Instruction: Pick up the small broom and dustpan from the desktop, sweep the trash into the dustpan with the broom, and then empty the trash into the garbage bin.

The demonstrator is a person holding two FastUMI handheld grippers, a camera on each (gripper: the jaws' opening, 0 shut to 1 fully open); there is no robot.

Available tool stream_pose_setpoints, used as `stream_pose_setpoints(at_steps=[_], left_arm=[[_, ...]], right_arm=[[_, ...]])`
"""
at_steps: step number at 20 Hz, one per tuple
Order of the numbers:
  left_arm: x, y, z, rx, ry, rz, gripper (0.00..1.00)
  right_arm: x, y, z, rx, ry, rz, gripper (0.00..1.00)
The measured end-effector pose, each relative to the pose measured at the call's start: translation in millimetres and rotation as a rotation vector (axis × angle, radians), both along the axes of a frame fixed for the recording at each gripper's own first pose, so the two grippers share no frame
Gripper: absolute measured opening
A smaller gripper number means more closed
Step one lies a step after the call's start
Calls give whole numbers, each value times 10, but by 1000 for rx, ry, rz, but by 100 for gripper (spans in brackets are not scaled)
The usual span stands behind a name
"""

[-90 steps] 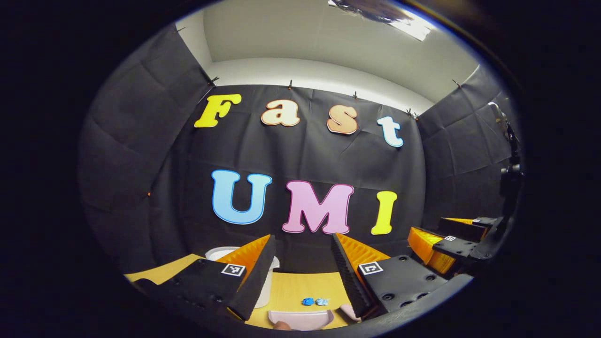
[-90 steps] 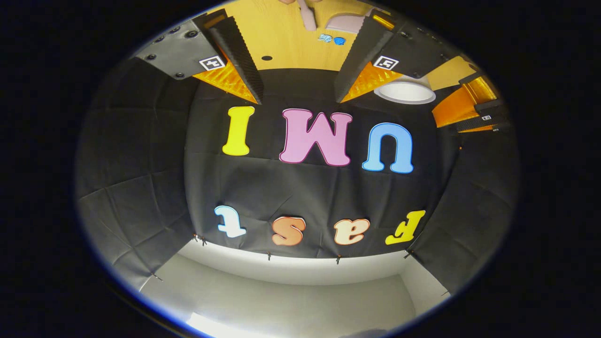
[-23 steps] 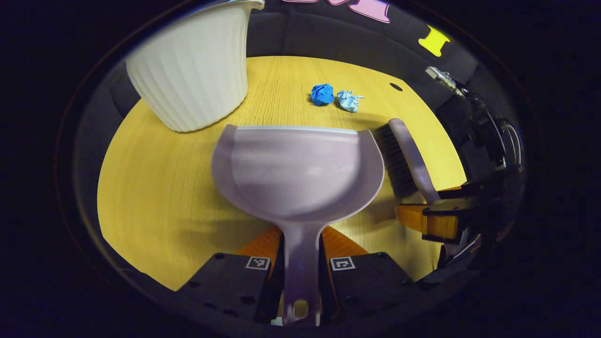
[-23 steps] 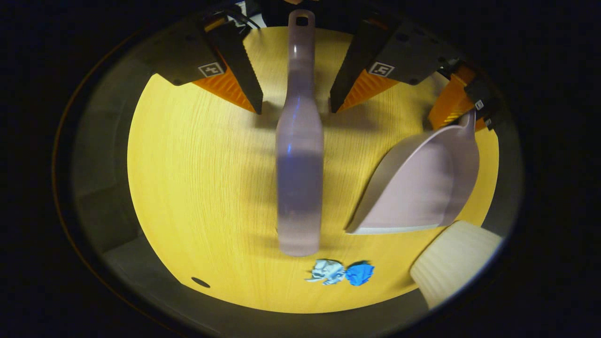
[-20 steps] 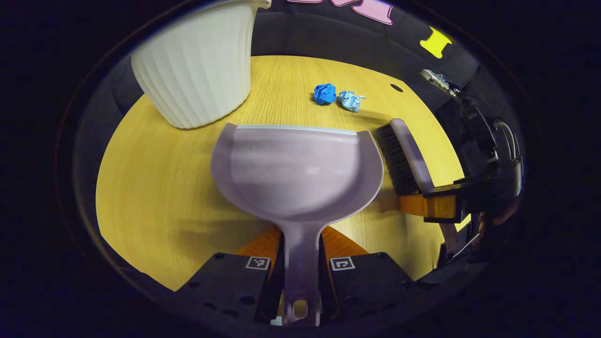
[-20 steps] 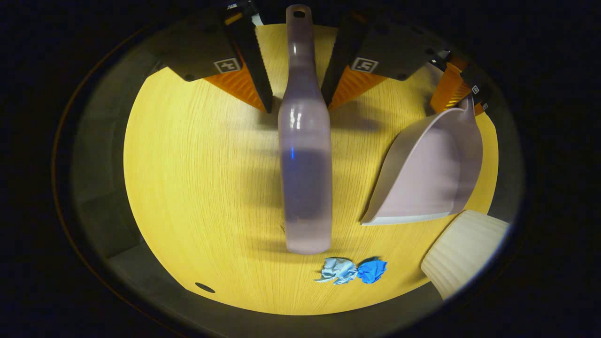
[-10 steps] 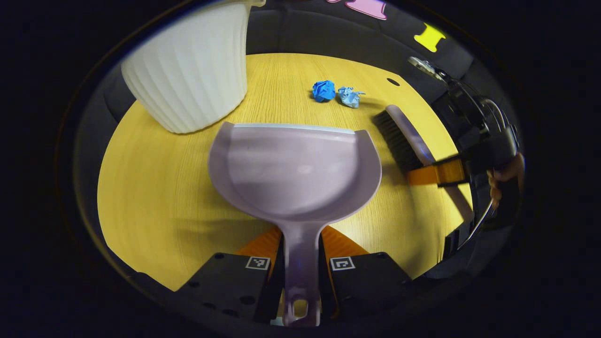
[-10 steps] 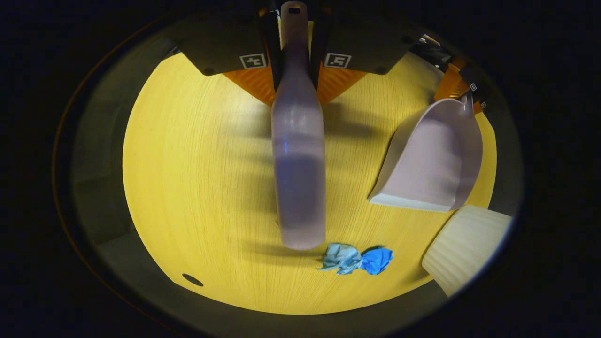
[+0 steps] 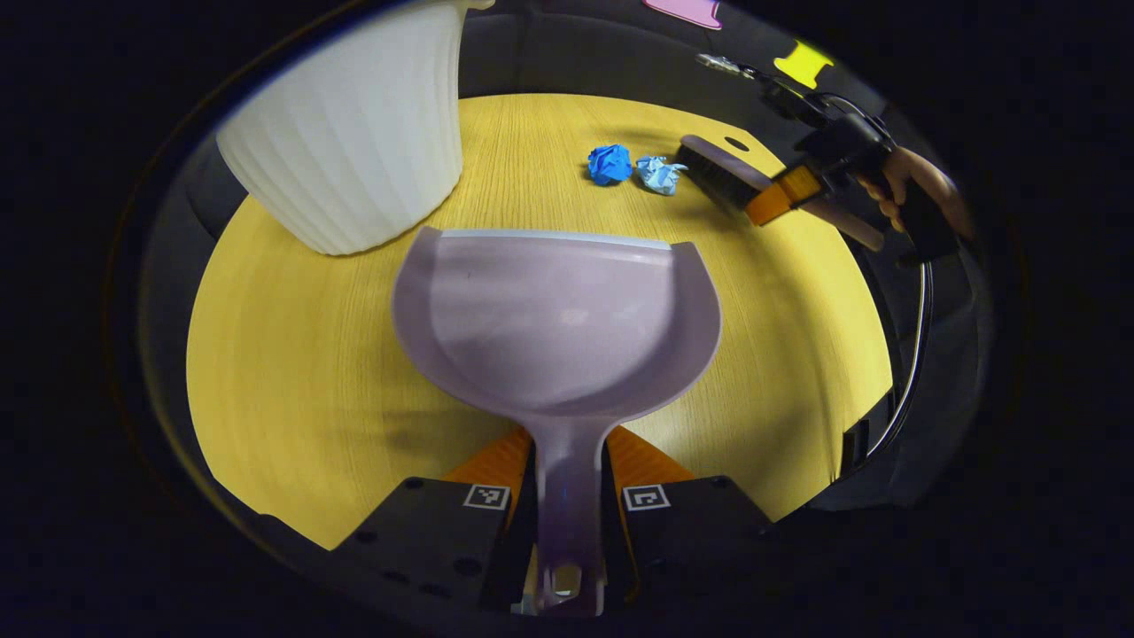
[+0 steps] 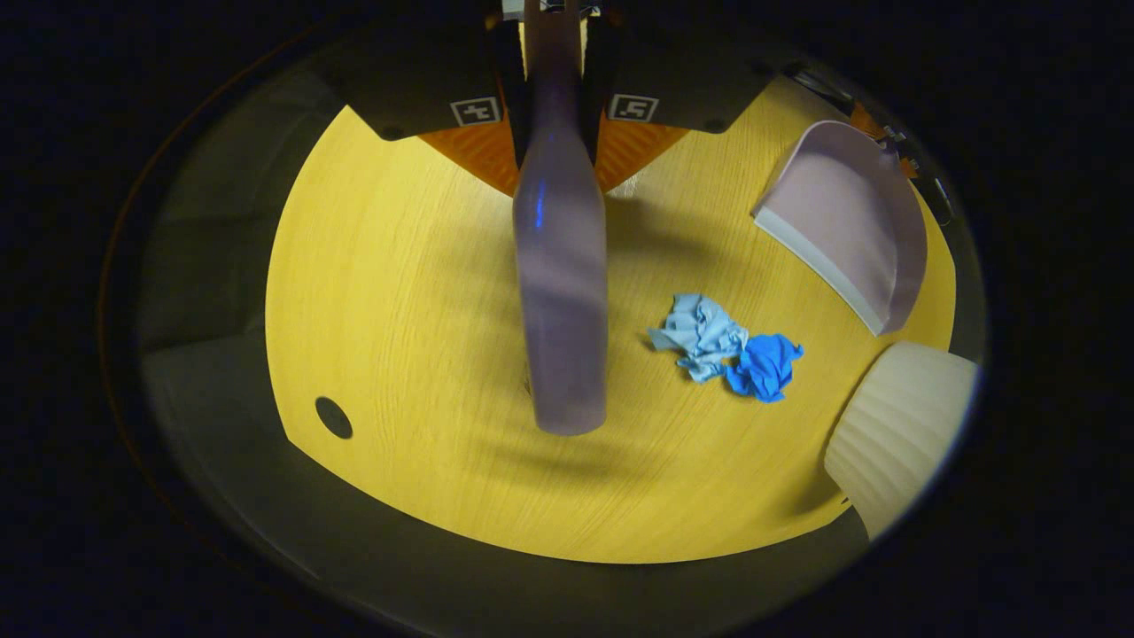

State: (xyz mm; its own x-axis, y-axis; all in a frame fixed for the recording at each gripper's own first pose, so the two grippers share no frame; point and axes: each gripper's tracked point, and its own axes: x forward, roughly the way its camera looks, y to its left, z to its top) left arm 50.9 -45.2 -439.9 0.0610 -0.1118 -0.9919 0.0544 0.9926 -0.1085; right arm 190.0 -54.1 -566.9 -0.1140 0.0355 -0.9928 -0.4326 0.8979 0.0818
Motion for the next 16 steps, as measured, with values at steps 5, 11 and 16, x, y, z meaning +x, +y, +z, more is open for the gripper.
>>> stream_pose_setpoints(at_steps=[5,11,16], left_arm=[[-28,-17,-17,-11,28,0,30],[-65,-69,-51,-22,58,32,30],[-54,-149,-54,-24,50,47,30]], right_arm=[[520,-45,-218,-7,-48,206,29],[492,299,-341,66,-14,367,29],[115,655,-150,151,50,571,29]])
